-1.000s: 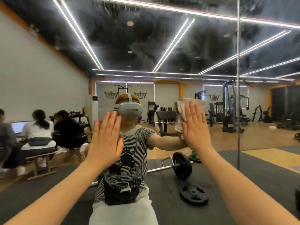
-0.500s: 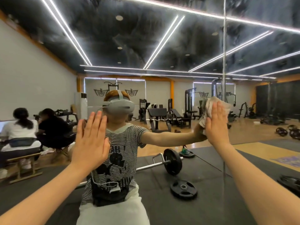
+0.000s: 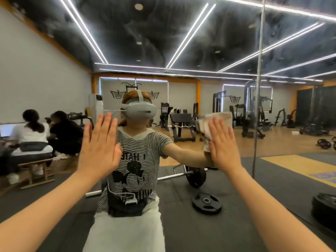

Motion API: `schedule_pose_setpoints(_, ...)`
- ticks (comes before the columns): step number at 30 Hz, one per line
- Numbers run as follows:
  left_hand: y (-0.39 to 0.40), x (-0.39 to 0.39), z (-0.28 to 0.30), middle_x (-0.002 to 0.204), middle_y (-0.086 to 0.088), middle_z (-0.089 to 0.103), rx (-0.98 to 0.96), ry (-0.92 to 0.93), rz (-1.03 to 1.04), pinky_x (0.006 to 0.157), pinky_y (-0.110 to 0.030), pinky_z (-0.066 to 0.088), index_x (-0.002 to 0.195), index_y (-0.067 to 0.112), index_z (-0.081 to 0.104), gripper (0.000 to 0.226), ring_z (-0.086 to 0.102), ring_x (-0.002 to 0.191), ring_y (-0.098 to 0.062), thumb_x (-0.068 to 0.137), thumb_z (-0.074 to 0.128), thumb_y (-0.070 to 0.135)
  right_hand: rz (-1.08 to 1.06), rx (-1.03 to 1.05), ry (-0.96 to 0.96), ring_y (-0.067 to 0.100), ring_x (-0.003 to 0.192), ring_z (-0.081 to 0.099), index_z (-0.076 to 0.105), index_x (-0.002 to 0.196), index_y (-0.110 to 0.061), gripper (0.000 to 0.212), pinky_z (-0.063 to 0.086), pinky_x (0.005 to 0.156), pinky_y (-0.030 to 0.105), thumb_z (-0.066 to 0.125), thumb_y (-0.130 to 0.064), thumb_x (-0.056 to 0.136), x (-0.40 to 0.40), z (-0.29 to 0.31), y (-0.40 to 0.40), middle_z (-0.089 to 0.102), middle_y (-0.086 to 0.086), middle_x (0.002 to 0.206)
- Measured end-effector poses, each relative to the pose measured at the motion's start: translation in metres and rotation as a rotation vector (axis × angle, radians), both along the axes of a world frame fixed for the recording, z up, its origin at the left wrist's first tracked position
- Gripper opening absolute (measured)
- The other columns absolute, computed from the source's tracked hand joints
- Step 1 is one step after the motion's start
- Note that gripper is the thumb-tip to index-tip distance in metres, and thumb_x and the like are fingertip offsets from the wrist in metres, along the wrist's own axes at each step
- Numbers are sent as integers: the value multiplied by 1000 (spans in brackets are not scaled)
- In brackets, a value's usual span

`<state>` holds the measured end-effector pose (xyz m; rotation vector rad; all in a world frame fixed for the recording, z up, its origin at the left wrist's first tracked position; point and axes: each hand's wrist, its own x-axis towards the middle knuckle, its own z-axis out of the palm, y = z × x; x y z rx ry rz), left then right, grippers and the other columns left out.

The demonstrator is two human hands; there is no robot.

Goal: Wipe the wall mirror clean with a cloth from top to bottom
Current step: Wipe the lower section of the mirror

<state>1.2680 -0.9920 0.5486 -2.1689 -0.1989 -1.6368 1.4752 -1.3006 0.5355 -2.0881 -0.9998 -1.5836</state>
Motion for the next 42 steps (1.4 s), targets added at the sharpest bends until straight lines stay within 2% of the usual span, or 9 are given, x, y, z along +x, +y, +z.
schedule_pose_setpoints(5, 0, -1, 0, 158, -21, 18, -16, 25, 22, 120, -43, -6, 150, 0, 16, 73, -10, 149, -19, 86, 31, 31, 3, 135, 177, 14, 150, -2, 3, 154, -21, 56, -10, 120, 29, 20, -30, 101, 19, -18, -41, 3, 2, 162)
schedule_pose_setpoints(9, -1, -2, 0, 158, -22, 18, -16, 31, 27, 120, -39, -10, 149, -1, 18, 73, -13, 148, -17, 86, 31, 31, 29, 210, 187, 14, 149, 2, 10, 153, -17, 56, -10, 119, 27, 22, -28, 99, 20, -22, -36, 6, 2, 160)
schedule_pose_setpoints(15, -2, -3, 0, 157, -23, 18, -26, 30, 23, 120, -38, -11, 149, -2, 17, 73, -13, 148, -16, 87, 30, 32, 13, 194, 152, 15, 147, 5, 15, 153, -11, 59, -8, 120, 28, 26, -25, 97, 25, -27, -40, 10, 5, 159)
schedule_pose_setpoints(24, -2, -3, 1, 159, -21, 15, -32, 34, 29, 120, -41, -8, 150, -2, 16, 74, -7, 149, -21, 86, 29, 32, -52, 176, 185, 8, 148, -7, 12, 152, -10, 61, -8, 120, 31, 28, -25, 95, 27, -73, -44, 13, 11, 158)
schedule_pose_setpoints(27, -2, -1, 0, 158, -22, 17, -32, 23, 29, 121, -42, -7, 150, -2, 18, 73, -5, 149, -22, 86, 29, 31, -91, 80, 140, 11, 148, -9, 3, 153, -11, 68, -6, 119, 33, 30, -30, 94, 28, -61, -54, 11, 11, 158)
schedule_pose_setpoints(31, -1, -1, -1, 158, -22, 17, -23, 17, 50, 121, -42, -6, 150, -2, 19, 73, -5, 149, -21, 85, 30, 30, -69, -43, 50, 12, 148, -14, -9, 154, -19, 76, -9, 120, 32, 31, -33, 91, 28, -2, -53, 2, 10, 159)
schedule_pose_setpoints(35, -1, -1, 1, 157, -22, 19, -25, 17, 47, 121, -42, -5, 149, -1, 18, 73, -6, 149, -20, 85, 31, 30, -45, 38, 25, 15, 149, -11, 1, 154, -10, 73, -10, 120, 35, 30, -33, 92, 25, 26, -36, -1, 9, 160)
schedule_pose_setpoints(39, -1, -2, 0, 157, -22, 19, -32, 28, 52, 121, -41, -5, 149, -1, 19, 72, -4, 149, -20, 85, 30, 31, -69, 147, 21, 20, 149, -2, 12, 153, -3, 71, -6, 121, 40, 27, -35, 92, 25, 6, -24, 9, 18, 160)
schedule_pose_setpoints(42, -2, -2, 2, 157, -22, 21, -47, 40, 52, 120, -39, -7, 149, -1, 21, 72, -2, 148, -19, 85, 31, 31, -38, 162, 24, 18, 149, -6, 13, 152, -3, 71, -5, 120, 41, 28, -36, 91, 22, -9, -25, 13, 21, 159)
